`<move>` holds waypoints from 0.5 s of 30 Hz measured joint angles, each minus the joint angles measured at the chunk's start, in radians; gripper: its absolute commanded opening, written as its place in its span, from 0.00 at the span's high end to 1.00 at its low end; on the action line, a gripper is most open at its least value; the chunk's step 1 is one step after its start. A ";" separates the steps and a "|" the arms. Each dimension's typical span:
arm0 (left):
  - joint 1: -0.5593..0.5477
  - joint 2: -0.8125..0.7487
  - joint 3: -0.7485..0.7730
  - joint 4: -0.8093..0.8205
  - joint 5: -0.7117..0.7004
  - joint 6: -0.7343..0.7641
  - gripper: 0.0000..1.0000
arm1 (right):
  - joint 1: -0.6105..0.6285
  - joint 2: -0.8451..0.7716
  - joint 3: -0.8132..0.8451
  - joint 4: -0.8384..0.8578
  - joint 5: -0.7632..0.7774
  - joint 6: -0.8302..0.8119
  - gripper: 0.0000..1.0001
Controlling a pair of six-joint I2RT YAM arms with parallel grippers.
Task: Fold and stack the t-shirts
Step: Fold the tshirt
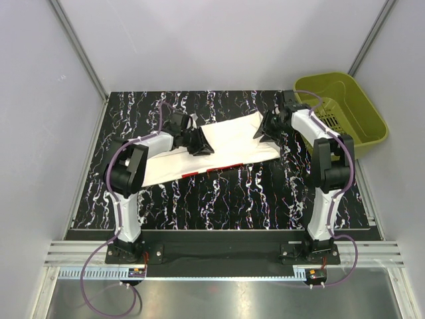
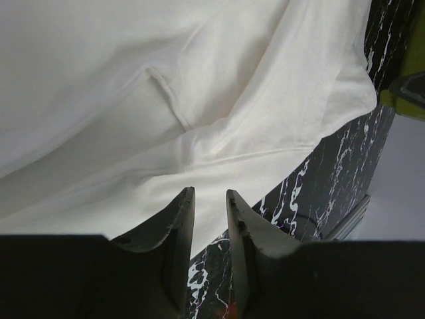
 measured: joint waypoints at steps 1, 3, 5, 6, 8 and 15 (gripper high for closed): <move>-0.002 0.006 -0.004 0.008 -0.002 -0.006 0.67 | 0.000 -0.010 -0.013 0.002 -0.002 0.000 0.57; -0.005 0.014 -0.005 0.010 -0.005 -0.015 0.66 | 0.000 -0.022 -0.036 0.006 -0.003 0.000 0.57; -0.008 0.021 -0.004 0.011 -0.008 -0.021 0.66 | 0.000 -0.024 -0.053 0.010 -0.006 -0.001 0.57; -0.009 0.025 -0.002 0.009 -0.010 -0.023 0.66 | 0.000 -0.024 -0.060 0.011 -0.007 -0.001 0.57; -0.009 0.034 0.000 0.010 -0.010 -0.028 0.66 | 0.000 -0.024 -0.070 0.011 -0.011 -0.001 0.57; -0.009 0.075 0.026 0.008 -0.014 -0.035 0.67 | 0.000 -0.034 -0.077 0.024 -0.013 0.000 0.57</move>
